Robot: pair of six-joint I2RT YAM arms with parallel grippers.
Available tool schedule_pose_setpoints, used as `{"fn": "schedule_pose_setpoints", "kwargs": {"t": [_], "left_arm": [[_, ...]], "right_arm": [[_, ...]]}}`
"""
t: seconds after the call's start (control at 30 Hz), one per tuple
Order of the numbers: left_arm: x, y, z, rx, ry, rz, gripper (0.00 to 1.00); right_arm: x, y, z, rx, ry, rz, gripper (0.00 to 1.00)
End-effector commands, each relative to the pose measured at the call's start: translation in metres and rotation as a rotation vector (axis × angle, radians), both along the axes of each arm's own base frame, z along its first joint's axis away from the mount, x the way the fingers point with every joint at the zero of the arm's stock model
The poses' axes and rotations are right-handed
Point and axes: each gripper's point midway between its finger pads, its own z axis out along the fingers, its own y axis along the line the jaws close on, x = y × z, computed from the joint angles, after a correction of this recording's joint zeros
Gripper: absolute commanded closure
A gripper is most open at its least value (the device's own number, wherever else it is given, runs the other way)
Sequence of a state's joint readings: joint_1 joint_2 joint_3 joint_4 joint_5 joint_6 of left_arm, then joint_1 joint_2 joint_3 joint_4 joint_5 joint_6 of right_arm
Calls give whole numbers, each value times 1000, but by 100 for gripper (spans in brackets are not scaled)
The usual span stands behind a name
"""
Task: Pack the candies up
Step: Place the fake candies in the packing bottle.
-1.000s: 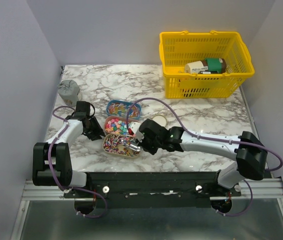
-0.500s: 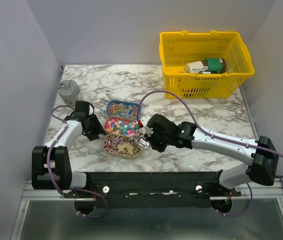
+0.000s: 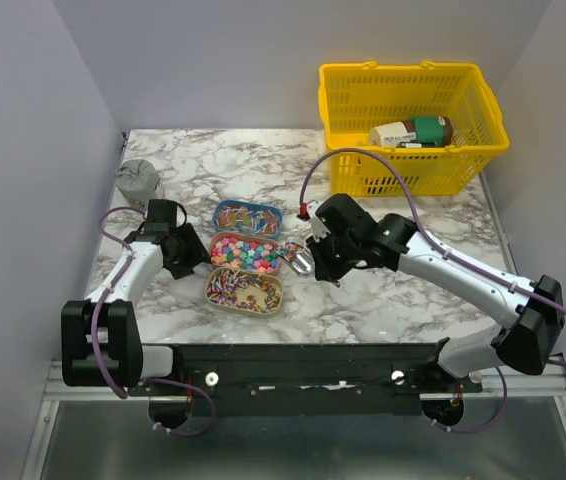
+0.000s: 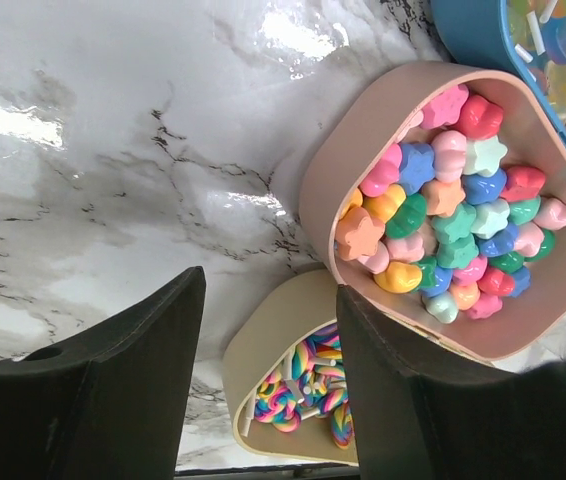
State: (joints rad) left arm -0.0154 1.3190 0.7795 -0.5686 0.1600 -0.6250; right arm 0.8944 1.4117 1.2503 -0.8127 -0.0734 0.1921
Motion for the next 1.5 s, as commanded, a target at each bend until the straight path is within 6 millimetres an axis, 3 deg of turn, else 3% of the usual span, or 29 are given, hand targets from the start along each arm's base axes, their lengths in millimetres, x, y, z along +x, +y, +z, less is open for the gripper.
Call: {"fn": "schedule_pose_setpoints", "kwargs": {"t": [0.0, 0.27, 0.57, 0.8, 1.13, 1.47], "left_arm": [[7, 7, 15, 44, -60, 16, 32], [7, 13, 20, 76, -84, 31, 30], [7, 16, 22, 86, -88, 41, 30], [5, 16, 20, 87, -85, 42, 30], [6, 15, 24, 79, -88, 48, 30], [6, 14, 24, 75, -84, 48, 30]], "right_arm": [[-17, 3, 5, 34, 146, -12, 99], [-21, -5, -12, 55, 322, -102, 99], [-14, -4, -16, 168, 503, -200, 99], [-14, 3, -8, 301, 650, -233, 99], [3, 4, -1, 417, 756, -375, 99], [-6, 9, -2, 520, 922, -413, 99]]}}
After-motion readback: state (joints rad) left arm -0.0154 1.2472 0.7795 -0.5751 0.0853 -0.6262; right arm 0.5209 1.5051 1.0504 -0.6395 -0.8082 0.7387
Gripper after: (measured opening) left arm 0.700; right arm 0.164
